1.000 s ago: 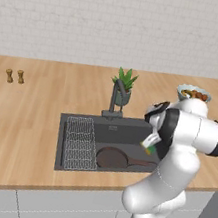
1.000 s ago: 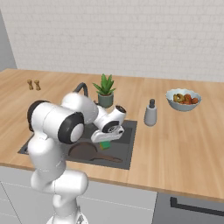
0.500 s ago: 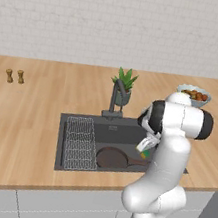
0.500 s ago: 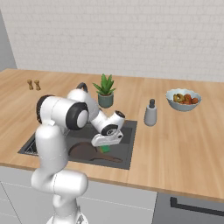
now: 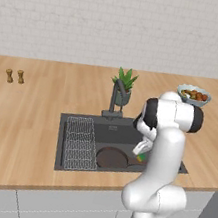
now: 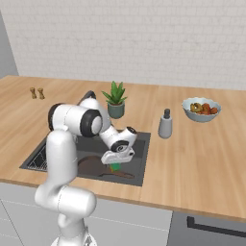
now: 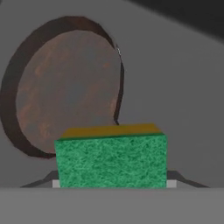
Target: Pick the pan and sponge and place them into the sink. Then turn on the water.
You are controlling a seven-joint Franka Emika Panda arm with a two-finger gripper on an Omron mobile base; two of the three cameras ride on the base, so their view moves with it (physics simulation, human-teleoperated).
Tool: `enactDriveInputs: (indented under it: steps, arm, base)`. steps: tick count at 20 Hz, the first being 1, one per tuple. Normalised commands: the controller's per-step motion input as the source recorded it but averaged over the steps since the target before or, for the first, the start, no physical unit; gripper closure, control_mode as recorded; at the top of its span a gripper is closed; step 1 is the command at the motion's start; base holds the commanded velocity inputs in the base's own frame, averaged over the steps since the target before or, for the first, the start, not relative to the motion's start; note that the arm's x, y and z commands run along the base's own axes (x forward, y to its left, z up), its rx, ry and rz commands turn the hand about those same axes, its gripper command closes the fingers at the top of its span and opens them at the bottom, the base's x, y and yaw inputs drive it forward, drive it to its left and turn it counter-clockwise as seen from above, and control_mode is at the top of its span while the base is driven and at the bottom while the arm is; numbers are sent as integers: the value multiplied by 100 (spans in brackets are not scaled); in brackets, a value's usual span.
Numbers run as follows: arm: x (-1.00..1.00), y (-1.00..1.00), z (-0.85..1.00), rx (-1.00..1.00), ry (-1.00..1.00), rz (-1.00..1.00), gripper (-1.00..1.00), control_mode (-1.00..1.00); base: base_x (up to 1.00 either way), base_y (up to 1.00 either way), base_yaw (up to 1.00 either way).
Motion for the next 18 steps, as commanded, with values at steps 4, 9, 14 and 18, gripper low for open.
enactDriveInputs:
  steps: [4, 9, 14, 18]
  arm:
    - [1, 0, -6, 0, 0, 0, -100, -100]
    - [0, 0, 8, 0, 0, 0, -100, -100]
    - [-9, 0, 53, 1, -2, 0, -100, -100]
    - [-28, -3, 74, 6, -10, 0, -100, -100]
  base:
    - [0, 0, 0]
    - [0, 0, 0]
    - [0, 0, 0]
    - [0, 0, 0]
